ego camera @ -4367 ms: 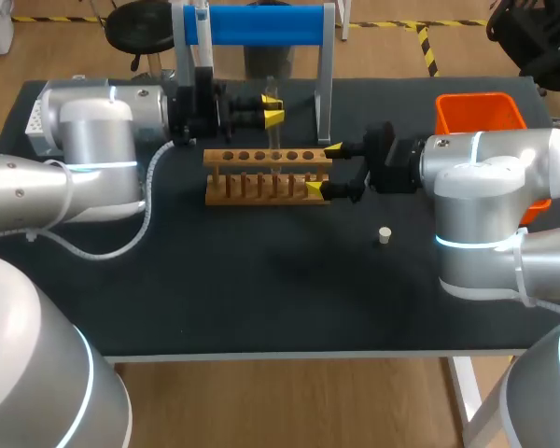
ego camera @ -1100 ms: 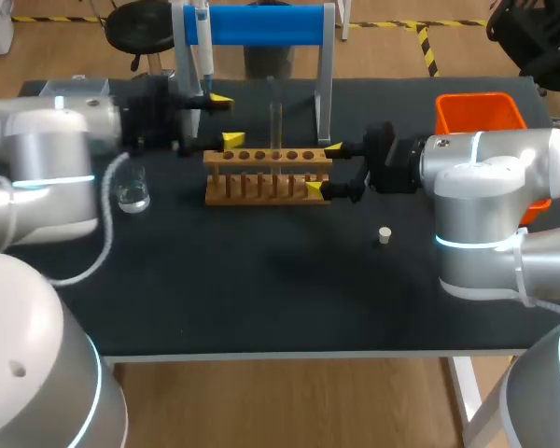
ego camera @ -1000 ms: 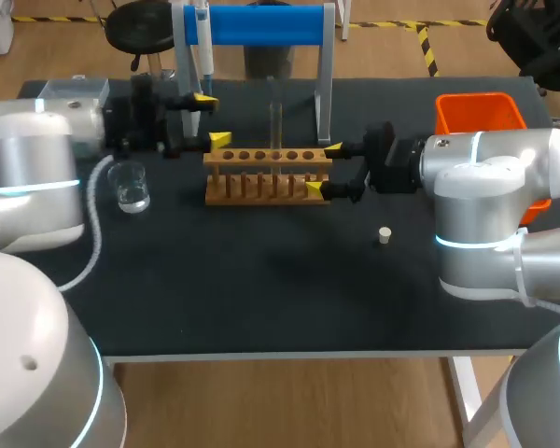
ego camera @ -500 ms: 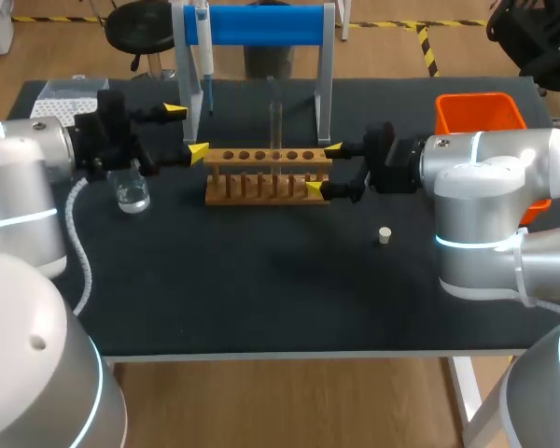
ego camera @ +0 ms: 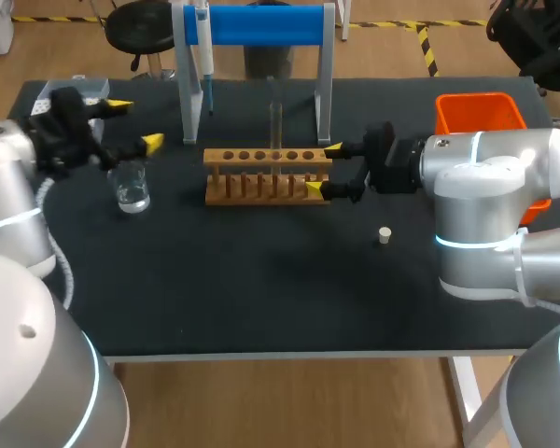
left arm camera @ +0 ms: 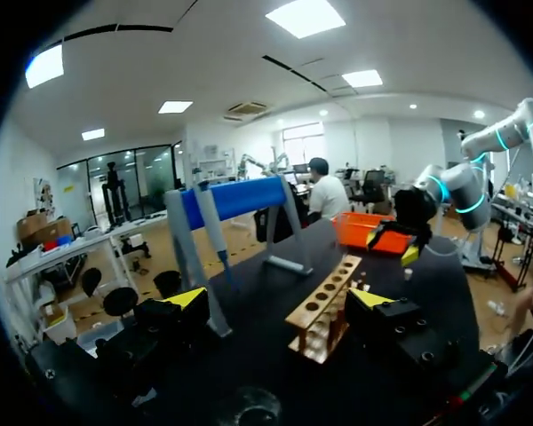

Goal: Invert the test tube, pick up the pipette, mount the tip to pipette, aspirate from beaker and dispense into the tube, eject the tip, return the pipette, and cap with the stopper.

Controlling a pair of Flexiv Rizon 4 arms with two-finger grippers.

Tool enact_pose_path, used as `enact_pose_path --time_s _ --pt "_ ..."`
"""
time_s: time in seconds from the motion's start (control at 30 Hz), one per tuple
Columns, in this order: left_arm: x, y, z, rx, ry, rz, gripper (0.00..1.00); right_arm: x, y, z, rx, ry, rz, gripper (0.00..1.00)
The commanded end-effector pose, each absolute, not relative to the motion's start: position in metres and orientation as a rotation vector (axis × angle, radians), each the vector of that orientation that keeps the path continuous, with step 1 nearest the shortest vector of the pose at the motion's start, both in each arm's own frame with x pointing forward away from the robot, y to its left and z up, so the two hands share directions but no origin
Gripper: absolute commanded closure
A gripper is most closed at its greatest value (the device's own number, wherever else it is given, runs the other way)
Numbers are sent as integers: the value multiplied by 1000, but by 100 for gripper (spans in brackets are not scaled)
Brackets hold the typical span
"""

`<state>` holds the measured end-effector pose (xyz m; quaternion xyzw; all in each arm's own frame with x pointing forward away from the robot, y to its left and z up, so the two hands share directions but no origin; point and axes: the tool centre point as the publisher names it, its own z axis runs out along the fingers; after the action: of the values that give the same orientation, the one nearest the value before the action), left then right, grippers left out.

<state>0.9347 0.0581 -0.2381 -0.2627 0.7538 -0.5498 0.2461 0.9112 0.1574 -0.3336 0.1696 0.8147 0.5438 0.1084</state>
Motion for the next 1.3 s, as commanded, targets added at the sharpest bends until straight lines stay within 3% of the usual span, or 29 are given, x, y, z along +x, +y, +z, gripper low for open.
enact_pose_path --time_s 0.03,0.57,1.3 --pt "924 103 -234 -875 1936 -1332 0 910 158 -334 501 2391 1599 0" --pt "1007 195 -261 -1191 1734 -1123 0 910 158 -334 501 2391 1599 0" --pt "1062 229 -312 -1332 1712 -1093 0 910 158 -334 501 2391 1599 0"
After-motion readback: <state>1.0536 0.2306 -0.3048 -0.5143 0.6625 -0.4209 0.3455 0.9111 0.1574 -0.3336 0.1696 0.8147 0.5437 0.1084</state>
